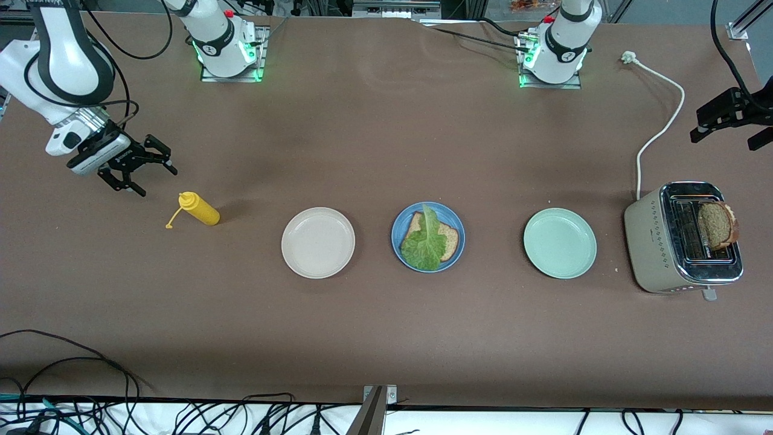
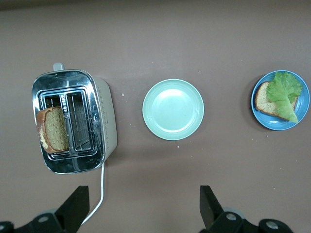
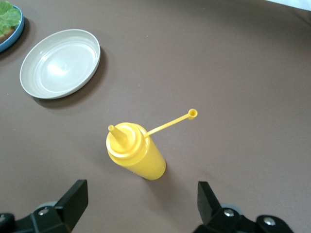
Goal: Make sandwich in blue plate with both arms
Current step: 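Lower the open right gripper around the yellow squeeze bottle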
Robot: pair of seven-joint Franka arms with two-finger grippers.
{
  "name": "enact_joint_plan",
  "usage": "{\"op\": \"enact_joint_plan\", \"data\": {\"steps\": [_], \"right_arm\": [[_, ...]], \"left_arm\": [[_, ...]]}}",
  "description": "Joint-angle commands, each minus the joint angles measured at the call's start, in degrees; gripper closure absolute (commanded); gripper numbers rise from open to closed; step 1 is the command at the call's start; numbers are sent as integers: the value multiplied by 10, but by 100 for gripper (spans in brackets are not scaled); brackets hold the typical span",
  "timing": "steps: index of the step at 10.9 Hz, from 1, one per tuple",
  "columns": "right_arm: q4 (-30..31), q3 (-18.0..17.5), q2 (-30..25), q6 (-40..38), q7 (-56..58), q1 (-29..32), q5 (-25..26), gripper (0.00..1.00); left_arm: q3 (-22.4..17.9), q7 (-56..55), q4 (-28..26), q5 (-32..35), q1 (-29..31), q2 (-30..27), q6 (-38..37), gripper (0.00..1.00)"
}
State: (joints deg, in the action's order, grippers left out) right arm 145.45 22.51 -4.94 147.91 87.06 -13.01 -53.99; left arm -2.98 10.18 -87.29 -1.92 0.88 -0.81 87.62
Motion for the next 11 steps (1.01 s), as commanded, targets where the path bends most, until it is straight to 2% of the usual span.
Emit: {"op": "enact_joint_plan", "data": {"steps": [1, 11], "right_arm": [[0, 4, 18, 6, 60, -8, -49, 0], [-6, 5, 29, -10, 91, -2, -84, 0]], "left_arm": [[0, -6, 12, -10, 1, 3, -11, 0], [0, -6, 12, -10, 1, 3, -11, 0]]}}
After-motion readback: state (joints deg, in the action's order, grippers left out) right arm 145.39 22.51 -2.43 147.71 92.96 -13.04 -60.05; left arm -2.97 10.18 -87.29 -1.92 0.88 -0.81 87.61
